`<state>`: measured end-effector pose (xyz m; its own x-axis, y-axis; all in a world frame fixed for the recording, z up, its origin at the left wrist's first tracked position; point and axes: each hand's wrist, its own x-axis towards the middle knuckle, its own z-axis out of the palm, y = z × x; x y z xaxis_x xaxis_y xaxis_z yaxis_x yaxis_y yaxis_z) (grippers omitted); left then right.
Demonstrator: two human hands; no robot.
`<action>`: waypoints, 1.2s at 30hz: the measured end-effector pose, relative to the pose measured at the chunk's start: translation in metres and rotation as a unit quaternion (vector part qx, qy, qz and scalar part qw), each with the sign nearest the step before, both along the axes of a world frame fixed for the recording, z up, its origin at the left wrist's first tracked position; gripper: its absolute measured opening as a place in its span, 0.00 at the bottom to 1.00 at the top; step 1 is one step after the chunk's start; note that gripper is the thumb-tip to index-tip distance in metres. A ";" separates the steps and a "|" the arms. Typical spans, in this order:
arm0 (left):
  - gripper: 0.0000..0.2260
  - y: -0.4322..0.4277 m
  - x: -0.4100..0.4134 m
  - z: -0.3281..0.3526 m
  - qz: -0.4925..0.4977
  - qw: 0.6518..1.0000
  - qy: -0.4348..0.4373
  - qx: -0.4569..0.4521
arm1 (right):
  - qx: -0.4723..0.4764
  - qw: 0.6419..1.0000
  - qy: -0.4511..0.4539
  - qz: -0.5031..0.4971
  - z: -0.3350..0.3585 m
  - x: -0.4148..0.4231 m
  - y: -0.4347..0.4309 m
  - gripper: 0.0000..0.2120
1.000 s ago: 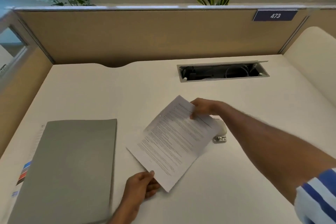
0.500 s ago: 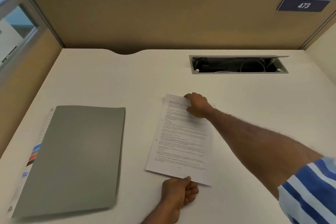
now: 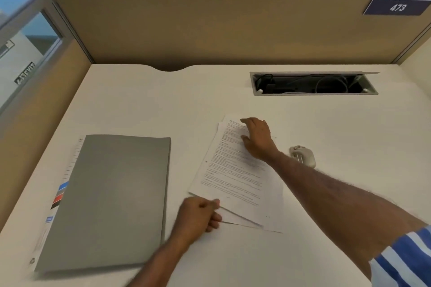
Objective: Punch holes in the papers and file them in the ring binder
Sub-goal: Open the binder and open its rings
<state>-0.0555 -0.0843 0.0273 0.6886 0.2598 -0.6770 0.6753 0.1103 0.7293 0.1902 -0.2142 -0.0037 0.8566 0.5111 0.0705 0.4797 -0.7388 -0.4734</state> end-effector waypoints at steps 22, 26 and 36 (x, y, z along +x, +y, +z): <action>0.49 0.244 -0.056 0.007 -0.045 0.863 0.146 0.481 | -0.106 0.989 0.104 -0.013 -0.008 -0.070 0.018 0.36; 0.49 0.241 -0.057 0.001 -0.023 0.859 0.127 0.496 | -0.052 0.993 0.098 -0.042 -0.002 -0.074 0.017 0.35; 0.46 0.226 -0.050 -0.005 -0.001 0.851 0.118 0.512 | 0.107 0.943 0.313 -0.038 0.030 -0.161 0.078 0.24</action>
<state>-0.1059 0.1412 0.0219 0.5664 0.7953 -0.2159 0.8155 -0.5032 0.2859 0.0293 -0.1360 0.0264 0.7982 0.4780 -0.3666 0.0061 -0.6150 -0.7885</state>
